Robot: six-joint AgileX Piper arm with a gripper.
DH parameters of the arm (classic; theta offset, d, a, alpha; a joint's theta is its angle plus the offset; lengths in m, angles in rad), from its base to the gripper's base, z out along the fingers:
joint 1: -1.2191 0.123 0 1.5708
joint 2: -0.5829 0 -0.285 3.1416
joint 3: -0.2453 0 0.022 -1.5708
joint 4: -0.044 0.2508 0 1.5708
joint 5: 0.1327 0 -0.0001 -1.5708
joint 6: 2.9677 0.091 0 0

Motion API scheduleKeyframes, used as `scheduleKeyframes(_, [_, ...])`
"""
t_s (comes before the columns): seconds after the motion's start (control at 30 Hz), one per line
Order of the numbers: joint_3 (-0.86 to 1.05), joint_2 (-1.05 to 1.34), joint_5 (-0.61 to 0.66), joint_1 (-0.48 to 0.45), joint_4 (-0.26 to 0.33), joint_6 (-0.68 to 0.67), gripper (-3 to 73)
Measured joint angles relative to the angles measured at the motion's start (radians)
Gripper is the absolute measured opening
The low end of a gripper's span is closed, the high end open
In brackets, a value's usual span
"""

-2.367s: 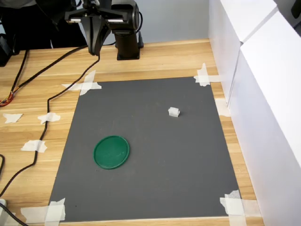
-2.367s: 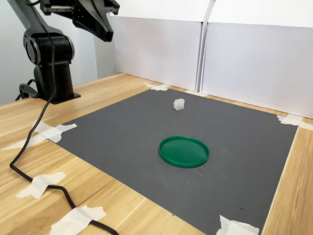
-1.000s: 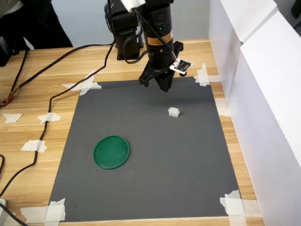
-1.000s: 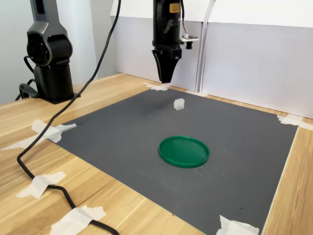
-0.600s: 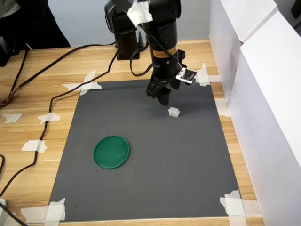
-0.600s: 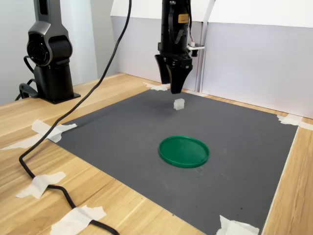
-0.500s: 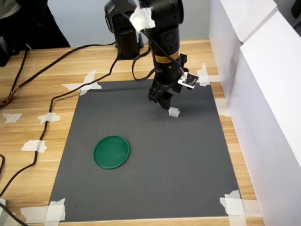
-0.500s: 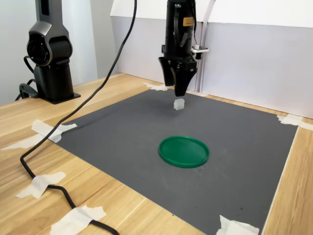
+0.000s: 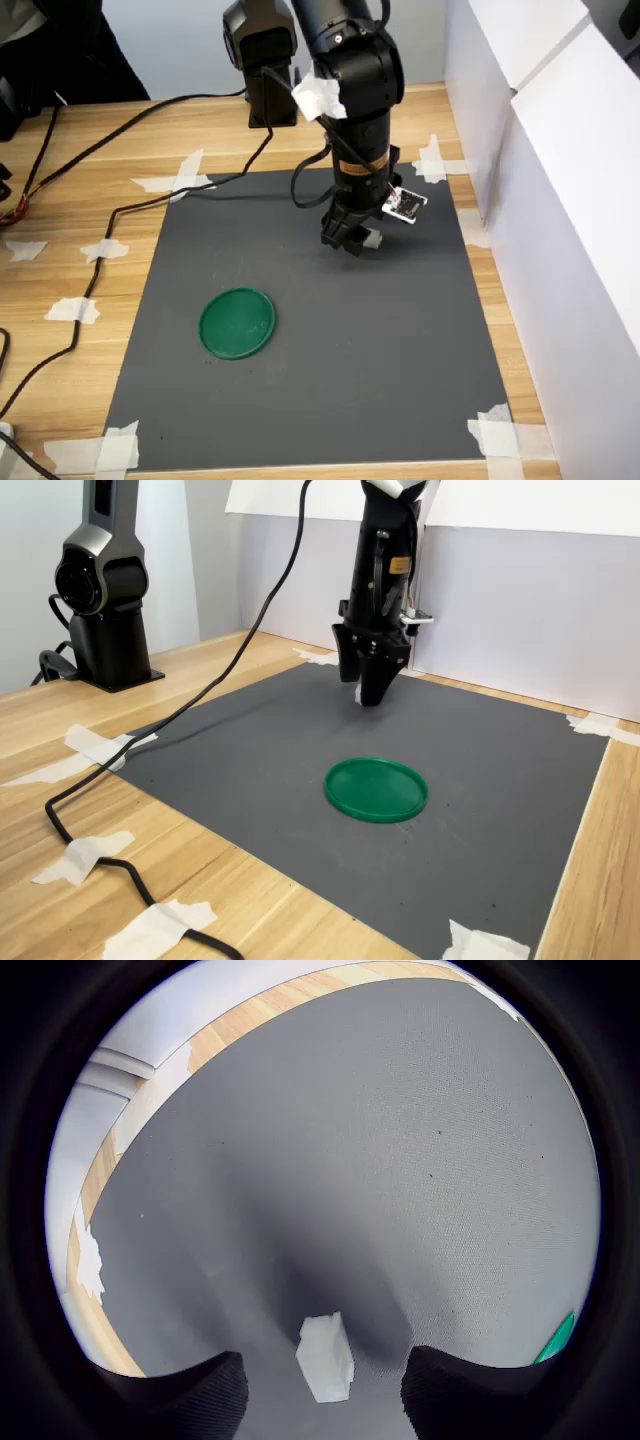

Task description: Grasp a white terminal and put it on the green lid.

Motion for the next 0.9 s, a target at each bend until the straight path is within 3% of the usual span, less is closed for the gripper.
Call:
scheduleKeyframes(0.2, [-0.001,-0.021,-0.007,0.000,0.000,-0.005,60.0])
scheduleKeyframes(0.33, [-0.001,-0.025,-0.008,0.000,0.001,-0.013,50.9])
scheduleKeyframes(0.7, [-0.001,-0.027,-0.035,0.000,0.075,-0.030,9.2])
scheduleKeyframes(0.9, [-0.002,-0.027,-0.034,0.000,0.075,-0.031,8.8])
